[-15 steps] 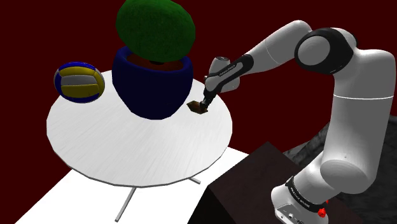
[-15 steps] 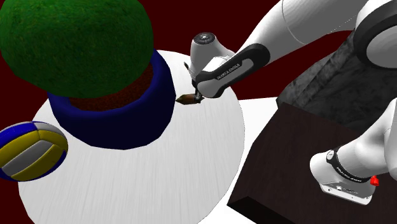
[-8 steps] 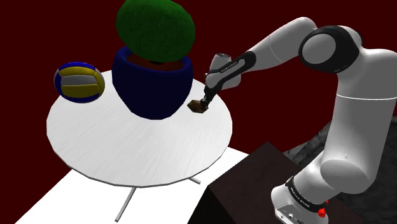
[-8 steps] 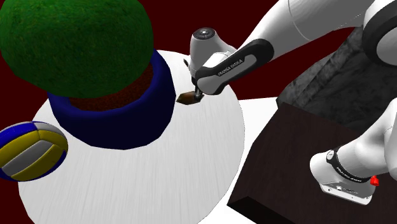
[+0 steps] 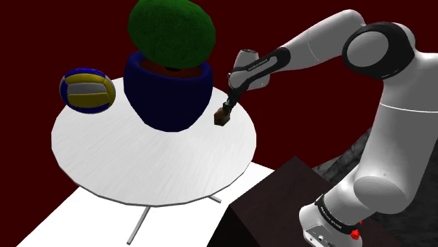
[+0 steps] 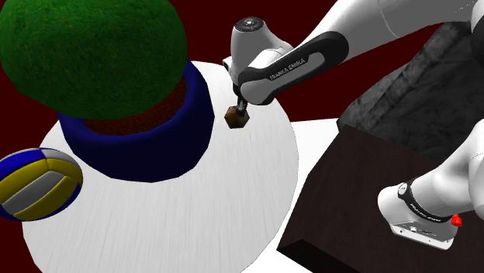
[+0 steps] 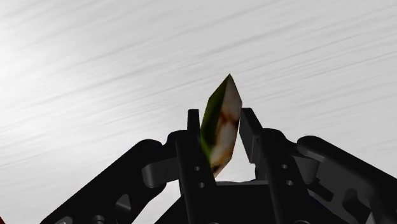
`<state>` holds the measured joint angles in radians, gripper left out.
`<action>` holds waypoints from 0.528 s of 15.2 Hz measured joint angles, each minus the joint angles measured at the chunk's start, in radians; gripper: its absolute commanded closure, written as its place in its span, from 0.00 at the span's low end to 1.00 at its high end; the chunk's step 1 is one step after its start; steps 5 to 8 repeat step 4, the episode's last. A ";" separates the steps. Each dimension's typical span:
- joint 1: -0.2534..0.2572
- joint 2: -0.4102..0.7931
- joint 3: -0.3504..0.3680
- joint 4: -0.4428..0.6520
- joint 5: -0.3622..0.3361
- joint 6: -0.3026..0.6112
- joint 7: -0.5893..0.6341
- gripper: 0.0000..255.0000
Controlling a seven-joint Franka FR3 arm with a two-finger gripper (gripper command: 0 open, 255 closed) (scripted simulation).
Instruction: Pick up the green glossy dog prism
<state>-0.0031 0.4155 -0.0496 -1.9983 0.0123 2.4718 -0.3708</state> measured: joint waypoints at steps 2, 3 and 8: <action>0.001 -0.020 -0.001 0.001 -0.001 -0.021 0.001 1.00; 0.001 -0.031 -0.001 -0.002 -0.002 -0.029 0.001 1.00; 0.001 -0.034 -0.001 0.002 -0.002 -0.036 0.001 1.00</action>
